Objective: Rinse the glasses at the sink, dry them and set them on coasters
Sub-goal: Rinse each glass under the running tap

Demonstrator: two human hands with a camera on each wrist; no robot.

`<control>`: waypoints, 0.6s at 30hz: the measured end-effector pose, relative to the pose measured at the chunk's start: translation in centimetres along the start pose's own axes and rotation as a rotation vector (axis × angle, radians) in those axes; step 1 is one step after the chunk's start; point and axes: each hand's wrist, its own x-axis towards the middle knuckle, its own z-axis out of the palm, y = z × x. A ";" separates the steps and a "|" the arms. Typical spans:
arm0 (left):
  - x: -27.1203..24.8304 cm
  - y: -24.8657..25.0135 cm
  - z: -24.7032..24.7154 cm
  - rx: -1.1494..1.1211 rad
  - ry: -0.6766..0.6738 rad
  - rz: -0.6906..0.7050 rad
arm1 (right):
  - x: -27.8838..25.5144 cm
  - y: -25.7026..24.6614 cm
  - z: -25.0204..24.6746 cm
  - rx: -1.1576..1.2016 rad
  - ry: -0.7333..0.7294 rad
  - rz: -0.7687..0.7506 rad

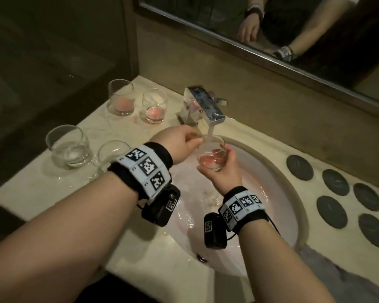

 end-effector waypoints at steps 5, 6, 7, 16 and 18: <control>1.7 -3.1 1.0 0.035 -0.009 -0.167 | 3.7 1.8 -0.5 -0.082 -0.030 0.117; 2.2 -3.5 1.2 0.068 -0.002 -0.174 | 4.3 1.8 -0.5 -0.094 -0.042 0.132; 2.7 -3.7 1.3 0.082 -0.001 -0.178 | 5.0 1.8 -0.5 -0.099 -0.050 0.139; 6.3 -3.5 3.3 -0.025 0.036 -0.090 | 7.6 1.5 -0.6 -0.158 -0.139 0.120; 6.5 -3.8 3.5 -0.069 0.042 -0.099 | 7.7 1.6 -0.6 -0.140 -0.151 0.110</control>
